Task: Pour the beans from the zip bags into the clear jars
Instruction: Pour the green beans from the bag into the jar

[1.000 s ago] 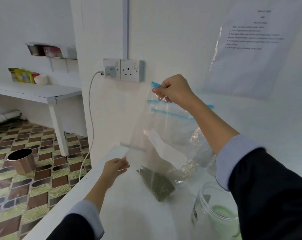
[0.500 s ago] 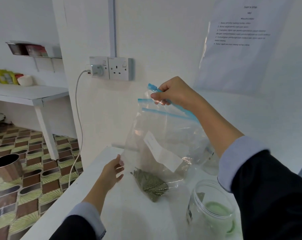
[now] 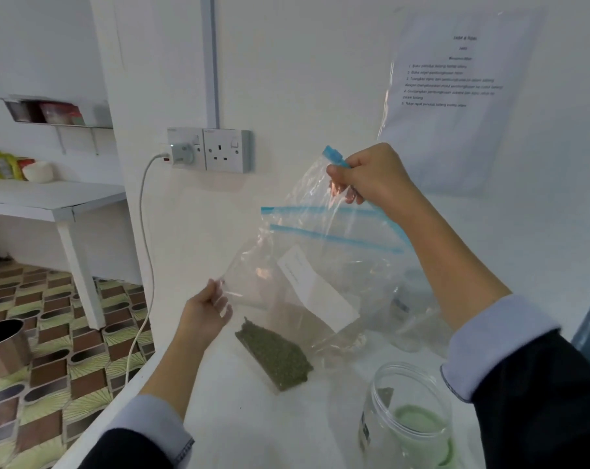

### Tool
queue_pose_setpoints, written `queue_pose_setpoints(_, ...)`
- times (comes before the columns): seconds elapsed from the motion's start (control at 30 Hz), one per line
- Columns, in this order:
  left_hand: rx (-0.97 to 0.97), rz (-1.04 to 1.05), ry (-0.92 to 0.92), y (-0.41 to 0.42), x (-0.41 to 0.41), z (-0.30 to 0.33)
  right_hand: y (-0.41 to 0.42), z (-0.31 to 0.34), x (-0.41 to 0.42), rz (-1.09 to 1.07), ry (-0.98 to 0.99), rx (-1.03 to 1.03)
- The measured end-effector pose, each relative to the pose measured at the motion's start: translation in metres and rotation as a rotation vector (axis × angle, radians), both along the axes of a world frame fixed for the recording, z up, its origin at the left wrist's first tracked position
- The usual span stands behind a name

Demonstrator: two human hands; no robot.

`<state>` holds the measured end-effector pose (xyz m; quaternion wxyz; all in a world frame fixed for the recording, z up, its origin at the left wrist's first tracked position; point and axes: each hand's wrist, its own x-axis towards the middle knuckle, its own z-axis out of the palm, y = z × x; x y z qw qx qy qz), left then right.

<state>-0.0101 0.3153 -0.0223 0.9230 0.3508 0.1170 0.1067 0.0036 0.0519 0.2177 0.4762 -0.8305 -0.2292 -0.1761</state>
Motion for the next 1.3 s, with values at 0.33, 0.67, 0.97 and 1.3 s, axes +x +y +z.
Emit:
queue_pose_setpoints(0.33, 0.324, 0.175, -0.12, 0.007, -0.016, 0.127, -0.056, 0.01, -0.033, -0.011, -0.067, 0.332)
queue_pose_setpoints(0.67, 0.515, 0.341, -0.15, -0.02, -0.058, 0.19, -0.093, -0.005, -0.062, 0.082, 0.026, 0.479)
queue_pose_setpoints(0.97, 0.719, 0.401, -0.287, -0.039, -0.096, 0.211, -0.124, -0.023, -0.082, 0.07, 0.074, 0.529)
queue_pose_setpoints(1.3, 0.771, 0.459, -0.302, -0.055, -0.114, 0.228, -0.132, -0.03, -0.09, 0.171, 0.164, 0.749)
